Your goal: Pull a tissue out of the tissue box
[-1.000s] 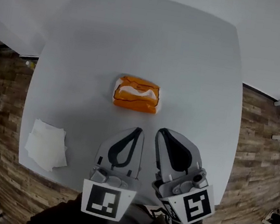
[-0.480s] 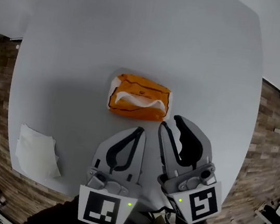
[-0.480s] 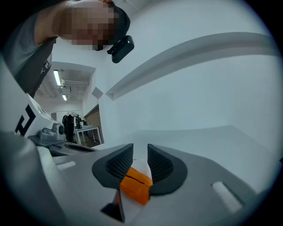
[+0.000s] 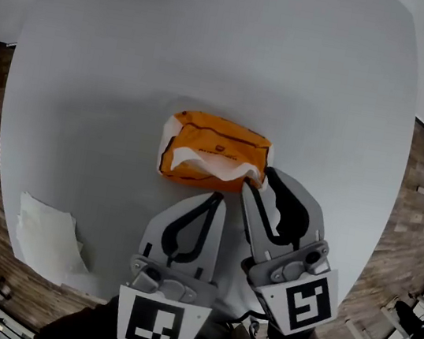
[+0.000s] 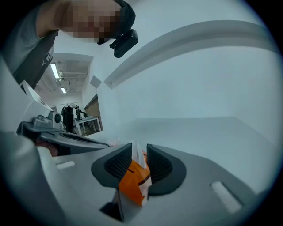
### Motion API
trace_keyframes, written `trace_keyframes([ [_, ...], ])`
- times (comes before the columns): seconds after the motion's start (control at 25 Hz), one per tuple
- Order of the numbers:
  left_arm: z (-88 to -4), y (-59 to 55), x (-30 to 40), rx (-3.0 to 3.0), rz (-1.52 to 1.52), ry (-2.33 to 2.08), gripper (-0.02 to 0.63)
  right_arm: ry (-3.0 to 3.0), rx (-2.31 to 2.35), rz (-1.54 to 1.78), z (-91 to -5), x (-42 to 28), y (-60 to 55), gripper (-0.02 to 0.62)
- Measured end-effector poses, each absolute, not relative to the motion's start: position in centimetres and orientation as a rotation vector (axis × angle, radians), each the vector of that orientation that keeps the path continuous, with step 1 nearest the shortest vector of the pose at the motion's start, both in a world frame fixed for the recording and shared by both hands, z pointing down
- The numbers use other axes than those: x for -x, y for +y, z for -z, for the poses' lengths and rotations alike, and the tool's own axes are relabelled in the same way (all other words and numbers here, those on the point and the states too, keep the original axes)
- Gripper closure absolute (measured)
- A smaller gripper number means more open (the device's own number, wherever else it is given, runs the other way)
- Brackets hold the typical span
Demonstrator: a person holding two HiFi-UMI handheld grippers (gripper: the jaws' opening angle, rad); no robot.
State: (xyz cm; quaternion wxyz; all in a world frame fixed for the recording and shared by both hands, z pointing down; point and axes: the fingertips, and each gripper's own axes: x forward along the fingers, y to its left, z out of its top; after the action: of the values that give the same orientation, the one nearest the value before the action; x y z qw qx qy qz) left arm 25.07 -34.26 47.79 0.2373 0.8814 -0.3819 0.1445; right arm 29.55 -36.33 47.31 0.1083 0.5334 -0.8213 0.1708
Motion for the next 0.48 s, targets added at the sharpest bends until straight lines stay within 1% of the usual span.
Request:
trace_keyframes([
  [0.16, -48.5, -34.3, -25.4, -2.41, -0.409, -1.03, 0.606, -2.379, -1.581, -0.509, -48.3, -30.0, -36.5, 0.508],
  [0.2, -48.6, -34.4, -25.5, -2.408, -0.411, -1.029, 0.606, -2.373, -1.583, -0.506, -48.4, -30.0, -36.5, 0.519],
  [0.28, -48.9, -34.4, -25.6, -2.404, -0.412, -1.028, 0.606, -2.366, -1.591, -0.496, -48.4, -30.1, -36.5, 0.58],
  [0.32, -49.0, -34.5, -25.7, -2.403, -0.411, -1.029, 0.606, -2.369, -1.591, -0.489, -48.3, -30.1, -36.5, 0.591],
  [0.48, -49.5, -34.7, -26.0, -2.403, -0.416, -1.027, 0.606, -2.432, -1.571, -0.452, -46.7, -29.4, -36.1, 0.592],
])
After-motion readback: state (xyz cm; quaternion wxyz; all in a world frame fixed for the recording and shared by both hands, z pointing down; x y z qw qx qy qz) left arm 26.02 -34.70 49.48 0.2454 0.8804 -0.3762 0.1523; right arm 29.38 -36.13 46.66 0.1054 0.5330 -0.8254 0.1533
